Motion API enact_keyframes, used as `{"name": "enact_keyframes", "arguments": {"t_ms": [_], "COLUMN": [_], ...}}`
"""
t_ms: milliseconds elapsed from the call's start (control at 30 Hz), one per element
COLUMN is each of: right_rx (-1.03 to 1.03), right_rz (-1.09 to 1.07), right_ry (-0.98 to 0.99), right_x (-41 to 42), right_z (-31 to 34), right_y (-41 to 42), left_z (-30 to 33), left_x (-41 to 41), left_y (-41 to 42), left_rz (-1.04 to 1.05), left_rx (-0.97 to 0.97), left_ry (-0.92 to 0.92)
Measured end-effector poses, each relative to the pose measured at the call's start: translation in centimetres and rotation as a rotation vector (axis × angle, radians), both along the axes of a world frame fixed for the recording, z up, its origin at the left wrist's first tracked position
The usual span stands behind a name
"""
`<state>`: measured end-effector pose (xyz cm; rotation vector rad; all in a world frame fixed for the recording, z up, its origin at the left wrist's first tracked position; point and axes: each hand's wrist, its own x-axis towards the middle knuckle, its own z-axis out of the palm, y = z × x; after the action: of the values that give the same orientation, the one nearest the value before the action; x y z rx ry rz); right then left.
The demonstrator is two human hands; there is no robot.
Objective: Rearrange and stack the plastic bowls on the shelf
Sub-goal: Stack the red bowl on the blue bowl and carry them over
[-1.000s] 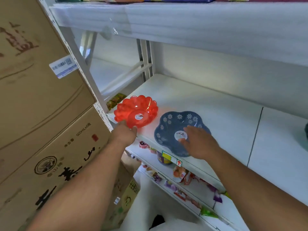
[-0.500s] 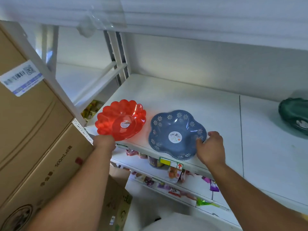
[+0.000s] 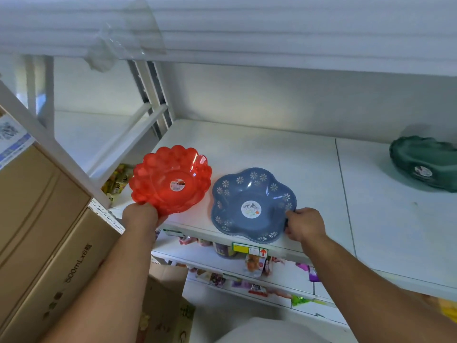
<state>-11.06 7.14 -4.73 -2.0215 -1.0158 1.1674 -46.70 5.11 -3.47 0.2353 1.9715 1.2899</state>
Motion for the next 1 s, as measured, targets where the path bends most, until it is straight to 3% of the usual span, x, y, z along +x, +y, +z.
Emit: {"name": "enact_keyframes", "arguments": {"t_ms": [300, 433, 633, 1000], "right_rx": [0.007, 0.001, -0.036, 0.04], "right_rz": [-0.042, -0.084, -0.194, -0.1], "right_ry": [0.109, 0.242, 0.406, 0.316], "right_x": [0.1, 0.3, 0.5, 0.5], "right_z": [0.2, 0.6, 1.3, 1.4], "right_y": [-0.5, -1.0, -1.6, -2.1], "left_z": [5.4, 5.0, 3.8, 3.6], "left_x": [5.4, 7.5, 8.8, 10.3], "left_y": [0.4, 0.6, 0.5, 0.6], "left_rz": [-0.377, -0.529, -0.594, -0.67], "left_rx": [0.169, 0.13, 0.096, 0.031], "left_ry": [-0.17, -0.193, -0.185, -0.135]}}
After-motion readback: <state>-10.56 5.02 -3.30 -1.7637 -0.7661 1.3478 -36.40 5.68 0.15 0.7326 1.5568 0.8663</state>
